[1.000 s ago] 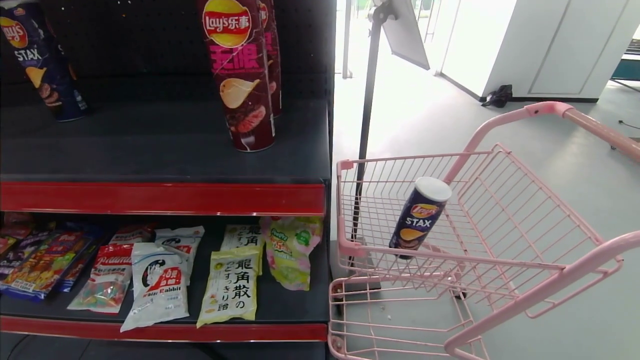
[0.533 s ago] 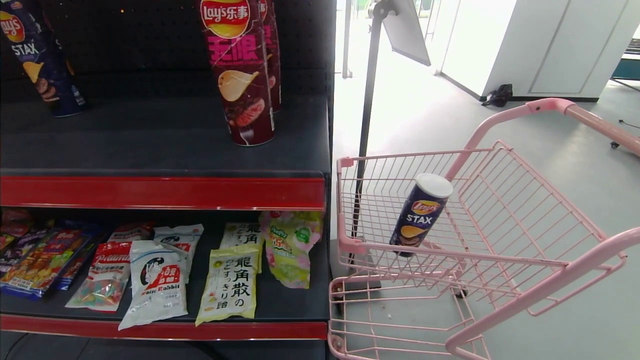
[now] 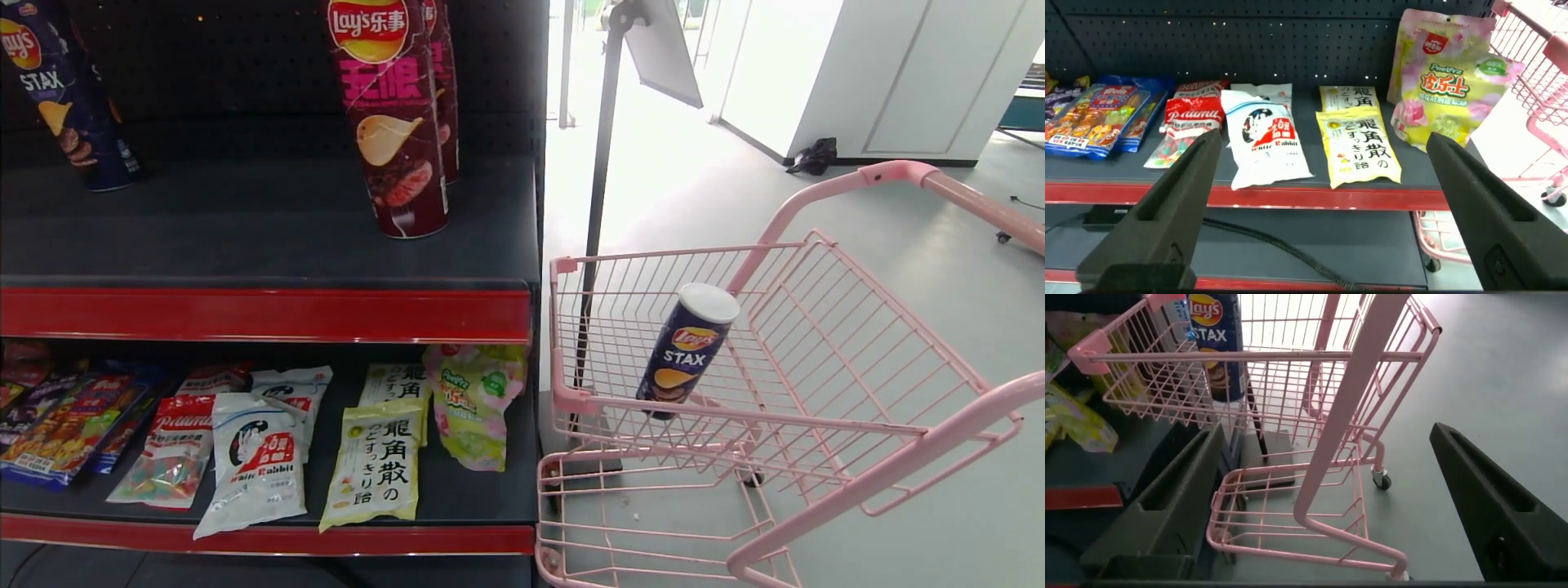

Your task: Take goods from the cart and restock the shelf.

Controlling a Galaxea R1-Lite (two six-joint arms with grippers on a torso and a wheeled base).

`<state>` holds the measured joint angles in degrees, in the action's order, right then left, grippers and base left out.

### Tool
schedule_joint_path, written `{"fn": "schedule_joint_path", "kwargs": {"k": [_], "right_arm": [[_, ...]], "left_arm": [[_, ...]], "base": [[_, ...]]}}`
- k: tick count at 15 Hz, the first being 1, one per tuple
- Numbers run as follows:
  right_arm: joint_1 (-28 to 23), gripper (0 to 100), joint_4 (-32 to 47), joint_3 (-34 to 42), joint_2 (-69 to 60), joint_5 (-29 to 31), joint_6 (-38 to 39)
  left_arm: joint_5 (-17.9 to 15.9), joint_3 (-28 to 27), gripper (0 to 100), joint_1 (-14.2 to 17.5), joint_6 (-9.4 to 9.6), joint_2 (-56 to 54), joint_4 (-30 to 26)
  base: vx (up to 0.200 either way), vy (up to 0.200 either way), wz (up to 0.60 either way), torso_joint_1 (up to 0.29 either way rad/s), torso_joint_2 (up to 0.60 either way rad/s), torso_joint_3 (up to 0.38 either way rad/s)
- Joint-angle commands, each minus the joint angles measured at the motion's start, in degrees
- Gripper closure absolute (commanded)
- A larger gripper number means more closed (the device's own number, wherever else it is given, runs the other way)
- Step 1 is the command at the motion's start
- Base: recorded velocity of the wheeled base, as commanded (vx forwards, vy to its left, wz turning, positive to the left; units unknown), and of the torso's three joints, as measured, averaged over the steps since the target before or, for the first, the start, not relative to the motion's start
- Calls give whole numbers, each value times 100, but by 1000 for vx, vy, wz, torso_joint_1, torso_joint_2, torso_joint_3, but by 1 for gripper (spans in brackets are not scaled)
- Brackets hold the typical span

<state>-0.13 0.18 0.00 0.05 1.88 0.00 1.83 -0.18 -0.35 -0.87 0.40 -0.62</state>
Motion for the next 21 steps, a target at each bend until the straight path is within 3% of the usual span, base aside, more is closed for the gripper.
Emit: {"fn": "schedule_joint_path", "kwargs": {"k": [1, 14, 17, 18, 20, 21], "right_arm": [[5, 0, -1, 0, 4, -3, 0], [5, 0, -1, 0, 4, -3, 0], [5, 0, -80, -88, -5, -355, 9], [31, 0, -300, -1450, 865, -662, -88], [172, 0, -440, -2804, 2711, -785, 105], [409, 0, -554, -3050, 3221, -908, 404]], "left_arm": [[2, 1, 0, 0, -1, 4, 1], [2, 1, 0, 0, -1, 4, 1], [2, 1, 0, 0, -1, 4, 1], [2, 1, 0, 0, -1, 4, 1], [2, 1, 0, 0, -1, 4, 1], [2, 1, 0, 0, -1, 4, 1]], "base": [[0, 0, 0, 0, 0, 0], [46, 0, 0, -1, 0, 2], [0, 0, 0, 0, 0, 0], [0, 0, 0, 0, 0, 0], [0, 0, 0, 0, 0, 0], [0, 0, 0, 0, 0, 0]]}}
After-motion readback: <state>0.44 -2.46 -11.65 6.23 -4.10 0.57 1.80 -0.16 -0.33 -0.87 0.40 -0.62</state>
